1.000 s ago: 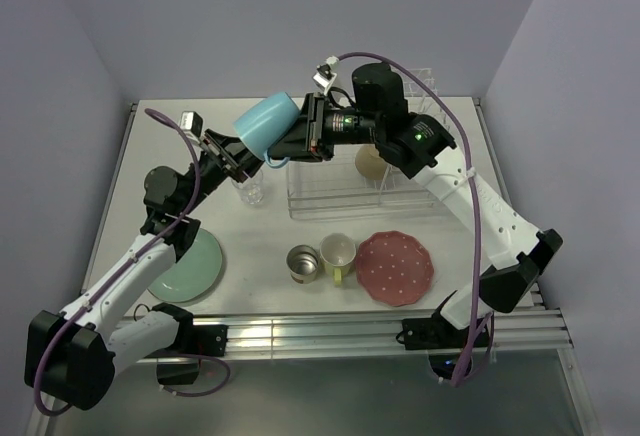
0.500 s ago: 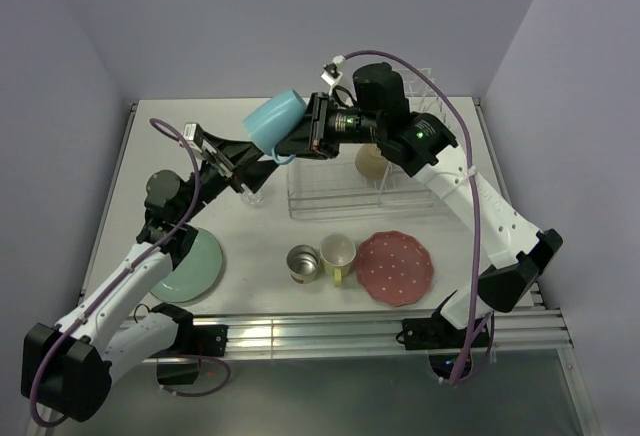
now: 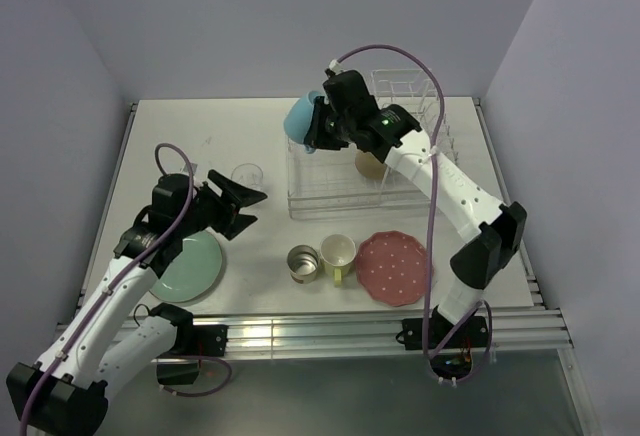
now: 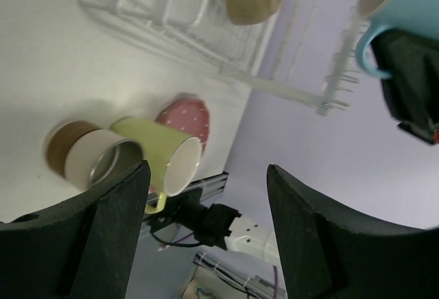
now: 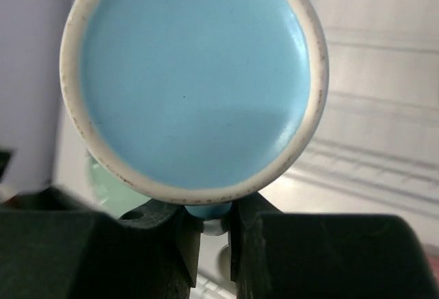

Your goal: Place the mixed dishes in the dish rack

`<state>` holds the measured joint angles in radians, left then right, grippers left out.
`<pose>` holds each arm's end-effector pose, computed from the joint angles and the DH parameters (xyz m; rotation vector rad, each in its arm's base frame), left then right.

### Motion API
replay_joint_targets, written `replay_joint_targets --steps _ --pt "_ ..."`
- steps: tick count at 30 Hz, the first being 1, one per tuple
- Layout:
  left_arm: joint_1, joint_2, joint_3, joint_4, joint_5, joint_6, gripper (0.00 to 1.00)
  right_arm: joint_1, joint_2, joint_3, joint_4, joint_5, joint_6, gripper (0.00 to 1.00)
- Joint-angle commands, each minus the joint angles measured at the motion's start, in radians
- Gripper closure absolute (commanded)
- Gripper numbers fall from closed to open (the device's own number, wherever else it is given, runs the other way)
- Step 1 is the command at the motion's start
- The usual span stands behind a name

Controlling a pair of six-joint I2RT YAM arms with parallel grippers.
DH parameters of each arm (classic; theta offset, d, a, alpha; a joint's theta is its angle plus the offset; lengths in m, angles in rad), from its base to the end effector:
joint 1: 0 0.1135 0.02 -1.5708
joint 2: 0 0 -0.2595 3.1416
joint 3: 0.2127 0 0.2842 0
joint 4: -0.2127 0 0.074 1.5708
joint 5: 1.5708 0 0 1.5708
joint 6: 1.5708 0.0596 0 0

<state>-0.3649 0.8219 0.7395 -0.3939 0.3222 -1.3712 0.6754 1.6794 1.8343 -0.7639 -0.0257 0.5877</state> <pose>0.2185 -0.1037 0.2806 -0.9182 2.1452 -1.3236 0.3291 0.2656 0.3972 -0.1151 2.2753 0.7254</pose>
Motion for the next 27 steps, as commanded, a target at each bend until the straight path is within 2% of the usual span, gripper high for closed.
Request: replay_joint_targets --steps 1,14,27 --pt "0.003 -0.004 0.069 -0.206 -0.018 0.144 0.26 0.009 0.031 0.048 0.117 0.268 -0.112 1.0" --pt "0.003 0.029 0.096 -0.23 0.069 0.224 0.3 0.006 0.338 0.149 0.172 0.523 -0.163 1.0" --pt "0.001 0.045 0.086 -0.238 0.115 0.254 0.34 -0.062 0.483 0.074 0.19 0.532 -0.052 1.0"
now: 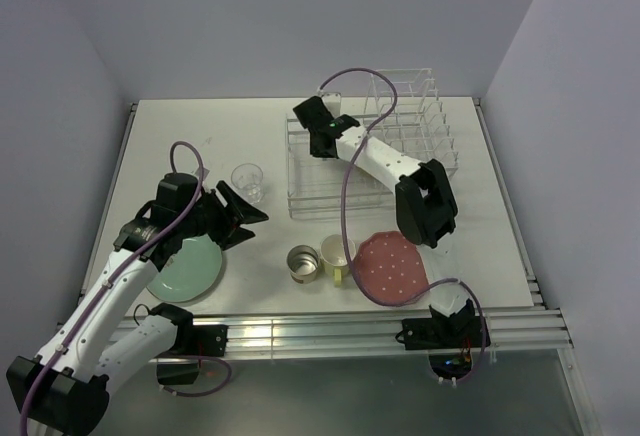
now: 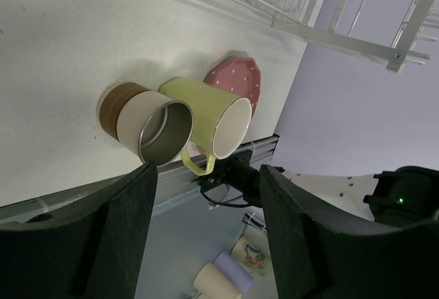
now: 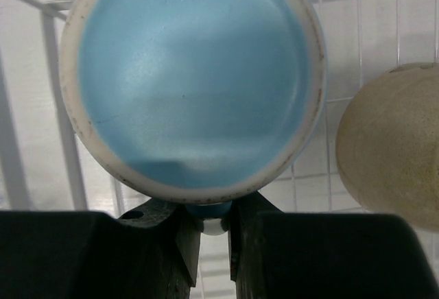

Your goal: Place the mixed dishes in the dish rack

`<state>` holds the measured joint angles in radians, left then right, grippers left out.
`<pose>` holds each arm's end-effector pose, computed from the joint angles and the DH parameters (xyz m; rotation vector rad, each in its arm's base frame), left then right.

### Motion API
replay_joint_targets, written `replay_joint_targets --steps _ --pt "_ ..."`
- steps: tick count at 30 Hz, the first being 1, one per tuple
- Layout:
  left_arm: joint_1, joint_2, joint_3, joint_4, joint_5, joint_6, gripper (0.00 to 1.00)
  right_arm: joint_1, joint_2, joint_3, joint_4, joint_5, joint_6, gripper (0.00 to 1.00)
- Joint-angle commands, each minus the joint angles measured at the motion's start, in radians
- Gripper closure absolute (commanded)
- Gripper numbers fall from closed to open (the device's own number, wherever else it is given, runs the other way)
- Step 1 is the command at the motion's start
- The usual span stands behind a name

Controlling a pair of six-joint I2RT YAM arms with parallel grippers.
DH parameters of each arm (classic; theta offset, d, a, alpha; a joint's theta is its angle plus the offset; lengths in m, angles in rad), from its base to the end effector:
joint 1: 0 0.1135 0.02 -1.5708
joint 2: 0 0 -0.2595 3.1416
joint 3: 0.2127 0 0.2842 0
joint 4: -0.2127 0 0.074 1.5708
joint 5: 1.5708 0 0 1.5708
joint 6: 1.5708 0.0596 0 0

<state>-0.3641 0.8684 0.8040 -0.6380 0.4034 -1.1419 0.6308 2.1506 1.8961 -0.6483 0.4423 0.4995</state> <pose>0.2082 -0.1044 0.2703 -0.7334 2.4190 -1.1734 0.4393 0.2892 0.2183 0.0288 2.3594 -0.0095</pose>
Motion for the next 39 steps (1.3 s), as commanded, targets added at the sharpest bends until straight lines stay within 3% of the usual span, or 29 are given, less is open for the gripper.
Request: replay_joint_targets --steps 1,17,23,25,26,29,33,39 --pt "0.001 0.0 0.02 0.008 0.04 0.024 0.34 -0.019 0.02 0.011 0.073 0.073 0.04 1.0" --pt "-0.018 -0.014 0.009 0.0 0.035 0.019 0.36 -0.057 0.018 -0.086 -0.025 0.249 0.227 1.0" --pt "-0.044 0.024 0.032 0.0 0.054 0.039 0.34 -0.086 0.008 -0.129 0.012 0.174 0.215 1.0" --pt "-0.056 0.035 0.041 -0.011 0.043 0.045 0.34 -0.089 0.003 -0.138 0.027 0.133 0.197 0.92" --pt "-0.068 0.044 0.047 -0.014 0.041 0.05 0.33 -0.089 0.003 -0.14 0.038 0.125 0.186 0.73" --pt "-0.091 0.064 0.046 -0.012 0.043 0.05 0.32 -0.088 -0.006 -0.144 0.045 0.102 0.175 0.43" --pt "-0.14 0.109 0.061 0.001 0.04 0.054 0.3 -0.086 -0.012 -0.138 0.041 0.092 0.166 0.28" --pt "-0.242 0.216 0.115 0.027 -0.006 0.05 0.31 -0.062 -0.07 -0.178 0.081 0.081 0.129 0.24"
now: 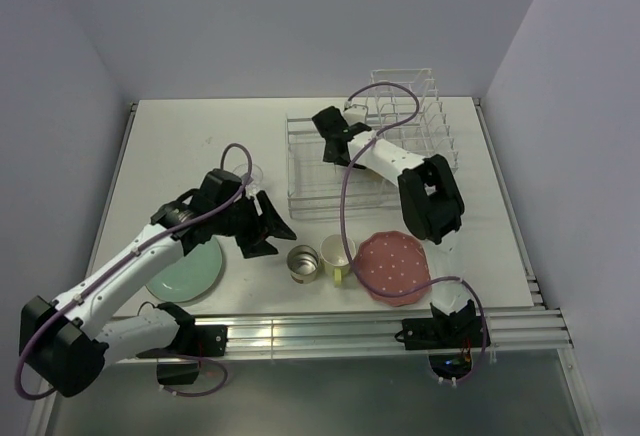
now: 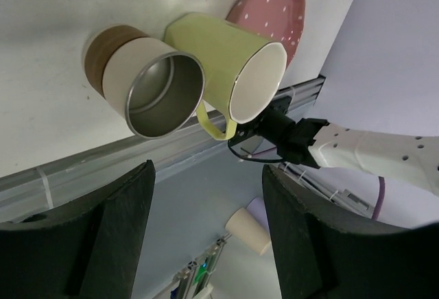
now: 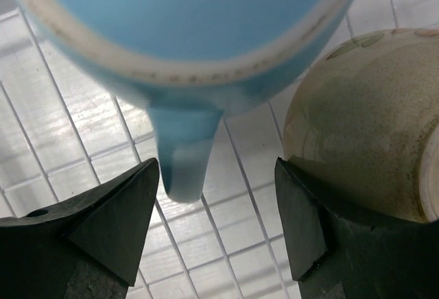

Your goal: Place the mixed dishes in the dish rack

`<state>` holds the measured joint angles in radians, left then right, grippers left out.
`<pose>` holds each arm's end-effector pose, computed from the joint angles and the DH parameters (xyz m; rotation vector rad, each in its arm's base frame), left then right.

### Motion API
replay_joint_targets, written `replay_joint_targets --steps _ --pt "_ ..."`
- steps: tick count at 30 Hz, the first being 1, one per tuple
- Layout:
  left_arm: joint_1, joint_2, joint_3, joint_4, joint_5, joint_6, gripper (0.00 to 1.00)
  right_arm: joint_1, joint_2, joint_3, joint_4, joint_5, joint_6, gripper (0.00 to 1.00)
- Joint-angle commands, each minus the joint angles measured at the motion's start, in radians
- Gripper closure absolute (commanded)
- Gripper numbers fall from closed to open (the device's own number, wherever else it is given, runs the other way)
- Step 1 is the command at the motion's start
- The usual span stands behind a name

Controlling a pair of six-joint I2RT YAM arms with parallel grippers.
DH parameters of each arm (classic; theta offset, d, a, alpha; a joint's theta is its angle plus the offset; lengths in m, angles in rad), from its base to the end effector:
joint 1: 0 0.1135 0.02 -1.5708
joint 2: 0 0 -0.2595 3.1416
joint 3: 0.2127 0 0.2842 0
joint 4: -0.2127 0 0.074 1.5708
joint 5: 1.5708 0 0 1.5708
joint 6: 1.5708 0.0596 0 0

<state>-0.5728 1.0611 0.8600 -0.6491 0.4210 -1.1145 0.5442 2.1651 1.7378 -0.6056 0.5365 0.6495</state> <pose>0.2072 -0.1626 0.2468 -0.5191 2.6914 -1.1570 0.4497 0.2365 0.1604 0.3081 2.3886 -0.1740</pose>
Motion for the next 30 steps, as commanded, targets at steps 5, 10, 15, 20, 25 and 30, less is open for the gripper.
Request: replay_joint_targets --steps 5,10,15,20,25,30 --pt "-0.076 0.097 0.091 0.055 -0.053 0.028 0.33 0.065 -0.131 -0.024 0.029 -0.015 -0.04 0.24" --pt "-0.12 0.164 0.105 0.1 -0.071 0.024 0.39 0.092 -0.195 -0.072 0.015 -0.039 0.004 0.24" --pt "-0.151 0.226 0.137 0.112 -0.091 0.031 0.46 0.128 -0.277 -0.08 -0.016 -0.055 0.021 0.25" --pt "-0.19 0.322 0.206 0.109 -0.119 0.047 0.5 0.151 -0.416 -0.11 -0.054 -0.05 0.024 0.25" --pt "-0.217 0.439 0.31 0.048 -0.186 0.097 0.54 0.151 -0.627 -0.167 -0.103 -0.053 0.035 0.25" --pt "-0.223 0.526 0.362 0.026 -0.229 0.137 0.57 0.148 -0.818 -0.268 -0.092 -0.041 0.048 0.26"
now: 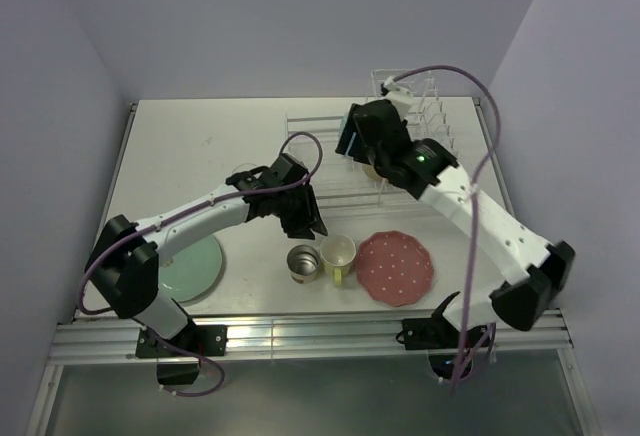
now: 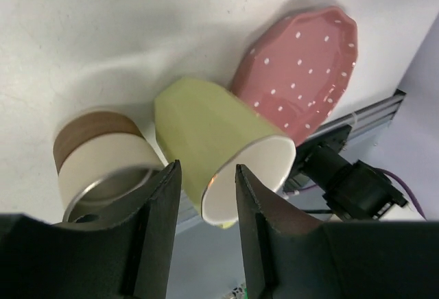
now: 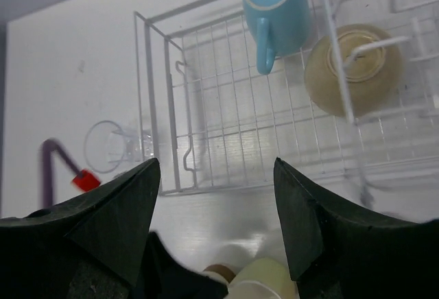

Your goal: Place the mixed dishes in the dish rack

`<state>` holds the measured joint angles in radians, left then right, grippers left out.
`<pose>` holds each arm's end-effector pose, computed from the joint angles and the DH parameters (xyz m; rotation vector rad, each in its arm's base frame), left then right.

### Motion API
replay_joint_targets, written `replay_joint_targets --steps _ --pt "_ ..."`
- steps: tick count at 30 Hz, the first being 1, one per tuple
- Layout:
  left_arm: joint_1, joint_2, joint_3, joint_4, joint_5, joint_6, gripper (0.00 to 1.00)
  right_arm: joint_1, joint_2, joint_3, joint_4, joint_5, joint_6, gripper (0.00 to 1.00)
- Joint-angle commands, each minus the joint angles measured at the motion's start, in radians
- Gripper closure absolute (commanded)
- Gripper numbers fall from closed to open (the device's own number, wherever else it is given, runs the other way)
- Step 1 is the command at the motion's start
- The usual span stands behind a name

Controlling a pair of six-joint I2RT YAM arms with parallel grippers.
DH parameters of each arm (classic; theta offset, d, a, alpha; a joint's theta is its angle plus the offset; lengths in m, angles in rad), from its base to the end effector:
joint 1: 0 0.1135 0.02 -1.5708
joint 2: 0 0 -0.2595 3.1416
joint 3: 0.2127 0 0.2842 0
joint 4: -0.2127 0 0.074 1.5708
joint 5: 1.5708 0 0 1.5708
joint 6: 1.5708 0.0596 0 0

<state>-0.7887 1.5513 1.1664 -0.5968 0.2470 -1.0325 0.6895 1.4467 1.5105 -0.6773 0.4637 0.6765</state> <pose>0.2491 -0.2715 0.2147 -0.2387 2.8264 -0.8950 0.2989 0.2119 0.3753 0.2449 2.1126 0.3047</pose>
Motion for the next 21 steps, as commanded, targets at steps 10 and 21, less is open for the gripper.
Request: replay_joint_targets --steps 10,21 --pt "-0.073 0.168 0.183 -0.141 -0.123 0.115 0.61 -0.096 -0.325 -0.039 -0.074 0.013 -0.003 0.26" --pt "-0.08 0.141 0.228 -0.21 -0.241 0.095 0.48 -0.163 -0.371 -0.062 -0.057 -0.025 -0.032 0.26"
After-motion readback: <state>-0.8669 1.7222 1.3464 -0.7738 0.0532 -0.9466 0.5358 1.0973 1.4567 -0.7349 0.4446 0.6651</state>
